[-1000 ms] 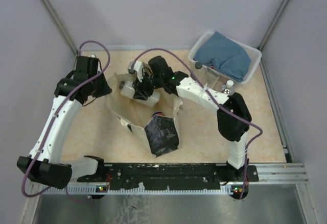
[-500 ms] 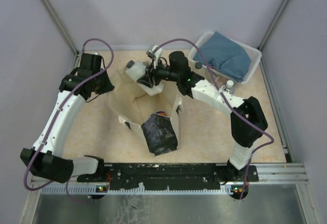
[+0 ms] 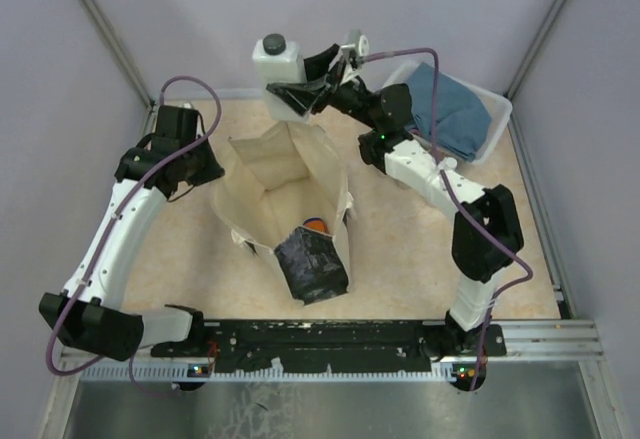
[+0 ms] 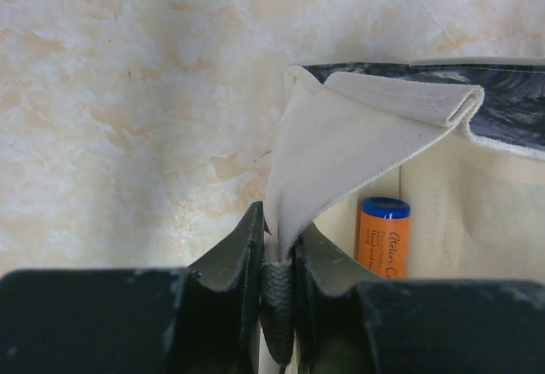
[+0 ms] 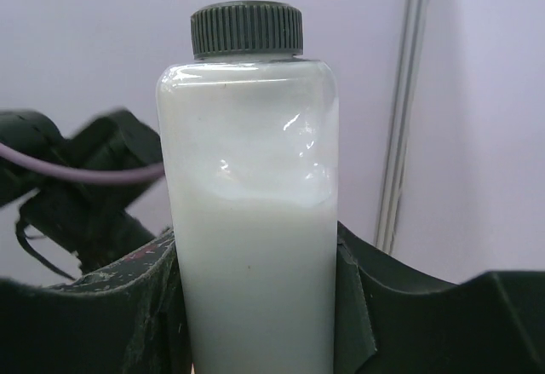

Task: Take the personal care products out of the canvas bag
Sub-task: Take out the care product from the canvas bag, then place the care product at the center of the board.

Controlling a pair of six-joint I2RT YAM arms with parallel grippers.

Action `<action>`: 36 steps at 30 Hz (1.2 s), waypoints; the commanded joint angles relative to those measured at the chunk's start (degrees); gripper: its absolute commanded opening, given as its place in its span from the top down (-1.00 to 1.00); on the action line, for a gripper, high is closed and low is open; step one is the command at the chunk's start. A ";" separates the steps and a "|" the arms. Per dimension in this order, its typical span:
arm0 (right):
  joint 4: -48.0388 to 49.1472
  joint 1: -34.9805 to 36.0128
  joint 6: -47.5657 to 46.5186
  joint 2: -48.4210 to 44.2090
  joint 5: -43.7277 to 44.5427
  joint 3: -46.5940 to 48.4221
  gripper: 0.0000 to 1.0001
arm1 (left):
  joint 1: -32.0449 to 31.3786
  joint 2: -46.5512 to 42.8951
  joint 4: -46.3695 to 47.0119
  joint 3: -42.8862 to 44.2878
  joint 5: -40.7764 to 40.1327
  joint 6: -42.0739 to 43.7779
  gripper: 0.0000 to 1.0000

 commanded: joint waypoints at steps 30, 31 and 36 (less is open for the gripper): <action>22.65 -7.19 -19.75 -20.88 16.22 -35.81 1.00 | 5.46 -0.63 0.39 12.86 -17.04 -4.20 1.00; 25.21 -7.19 -19.06 -19.98 16.16 -37.58 1.00 | 5.55 -2.31 1.27 11.26 -16.19 -4.04 1.00; 34.29 -7.02 -19.06 -15.80 16.96 -44.00 1.00 | 5.48 -8.83 4.98 3.11 -8.67 -4.80 1.00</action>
